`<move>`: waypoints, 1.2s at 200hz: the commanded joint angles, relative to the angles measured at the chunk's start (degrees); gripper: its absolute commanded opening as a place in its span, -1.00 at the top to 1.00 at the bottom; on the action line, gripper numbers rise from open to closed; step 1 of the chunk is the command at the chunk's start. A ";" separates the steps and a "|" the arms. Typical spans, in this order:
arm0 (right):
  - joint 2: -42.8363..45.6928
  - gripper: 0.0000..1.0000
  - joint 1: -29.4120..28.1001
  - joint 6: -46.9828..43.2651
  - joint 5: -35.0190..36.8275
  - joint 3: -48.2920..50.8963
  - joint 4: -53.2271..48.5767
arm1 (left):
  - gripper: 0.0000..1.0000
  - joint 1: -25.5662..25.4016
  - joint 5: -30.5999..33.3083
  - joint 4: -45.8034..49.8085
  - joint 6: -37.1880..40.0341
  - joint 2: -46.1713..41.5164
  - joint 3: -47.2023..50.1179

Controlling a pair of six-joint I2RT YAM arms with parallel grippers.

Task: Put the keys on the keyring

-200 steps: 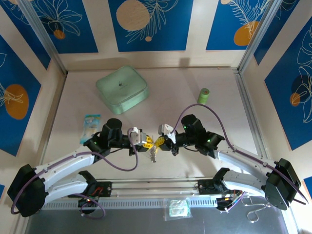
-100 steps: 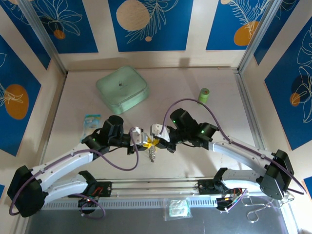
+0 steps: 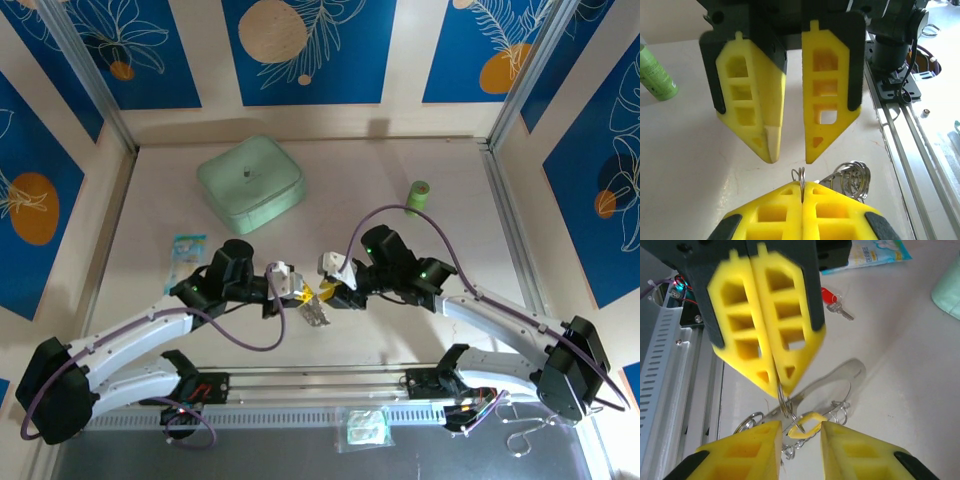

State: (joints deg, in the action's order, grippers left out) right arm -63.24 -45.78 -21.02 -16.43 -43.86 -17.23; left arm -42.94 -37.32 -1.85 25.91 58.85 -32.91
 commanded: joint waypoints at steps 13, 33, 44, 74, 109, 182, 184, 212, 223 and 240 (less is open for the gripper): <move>2.13 0.43 0.34 4.65 -3.10 4.77 7.07 | 1.00 -0.41 -3.40 -8.73 -3.52 -0.10 1.71; 2.68 0.43 0.34 5.27 -2.42 6.10 9.02 | 1.00 -0.44 -4.15 -9.53 -3.76 0.34 2.10; 2.86 0.44 0.34 5.35 -2.09 6.49 9.46 | 1.00 -0.41 -4.50 -9.74 -3.85 0.45 2.22; 3.43 0.56 0.34 4.96 -1.77 6.92 9.63 | 1.00 -0.48 -4.80 -10.13 -3.90 0.26 2.48; 3.70 0.76 0.43 3.97 -2.40 6.75 7.70 | 1.00 -0.38 -4.78 -10.11 -3.50 0.21 2.50; 0.63 0.95 -0.03 4.66 -4.93 5.76 8.57 | 1.00 -0.44 -8.00 -18.45 -8.64 1.35 3.66; 0.59 0.95 -0.08 4.66 -4.93 5.77 8.65 | 1.00 -0.47 -8.09 -18.43 -8.67 1.35 3.64; 2.12 0.63 -0.10 4.68 -2.92 6.60 9.50 | 1.00 -0.40 -7.60 -17.28 -7.66 1.00 3.88; 3.12 0.53 -0.06 4.43 -2.18 7.17 9.35 | 1.00 -0.45 -7.50 -16.97 -7.37 0.92 3.94; 4.54 0.43 -0.01 4.49 -1.69 7.80 9.01 | 1.00 -0.40 -7.54 -16.74 -7.19 0.92 4.09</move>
State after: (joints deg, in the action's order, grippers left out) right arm -61.25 -45.52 -16.32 -18.83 -37.36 -8.16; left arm -42.94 -42.26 -15.55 18.87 60.23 -29.23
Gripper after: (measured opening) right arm 0.258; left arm 0.043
